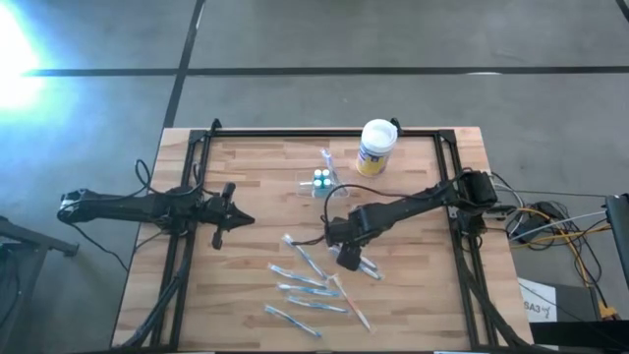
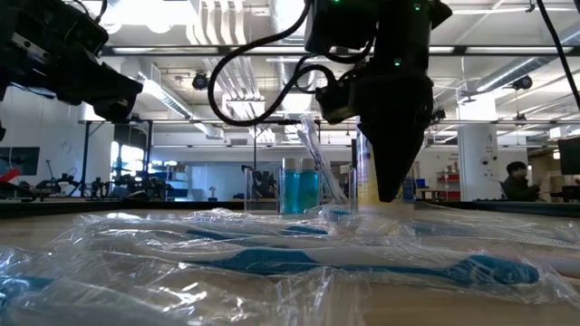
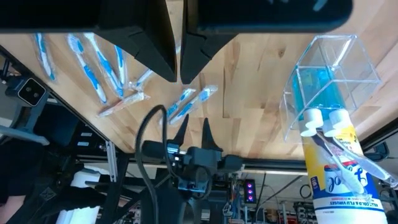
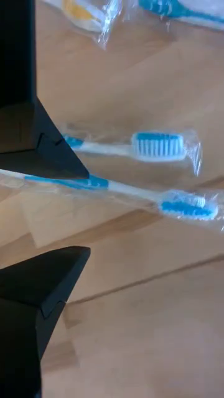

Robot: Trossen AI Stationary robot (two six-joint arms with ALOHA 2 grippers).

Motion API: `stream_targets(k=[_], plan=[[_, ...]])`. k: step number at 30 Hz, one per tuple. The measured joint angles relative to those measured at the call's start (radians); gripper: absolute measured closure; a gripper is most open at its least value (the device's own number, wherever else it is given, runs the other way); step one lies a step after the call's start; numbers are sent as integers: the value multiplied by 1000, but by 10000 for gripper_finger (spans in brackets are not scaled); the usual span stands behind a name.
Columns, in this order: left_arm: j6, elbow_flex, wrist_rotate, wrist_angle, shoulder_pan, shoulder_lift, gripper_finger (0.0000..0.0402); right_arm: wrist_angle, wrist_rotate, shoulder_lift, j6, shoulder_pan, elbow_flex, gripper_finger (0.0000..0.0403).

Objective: Pick & Place toothbrushing station
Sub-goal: Put the blue toothbrush into the transparent organizer

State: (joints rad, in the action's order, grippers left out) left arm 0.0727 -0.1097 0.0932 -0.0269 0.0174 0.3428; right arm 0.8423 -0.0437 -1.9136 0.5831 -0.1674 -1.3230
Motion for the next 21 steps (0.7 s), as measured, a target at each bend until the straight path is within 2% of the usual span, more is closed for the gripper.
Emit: stream_targets(k=[11,21], plan=[[34,0,0,11,0,0,376,-30,14,16,13,-7,8,218],[36,0,0,14,0,0,376,-30,19,-72,19,-29,12,216]])
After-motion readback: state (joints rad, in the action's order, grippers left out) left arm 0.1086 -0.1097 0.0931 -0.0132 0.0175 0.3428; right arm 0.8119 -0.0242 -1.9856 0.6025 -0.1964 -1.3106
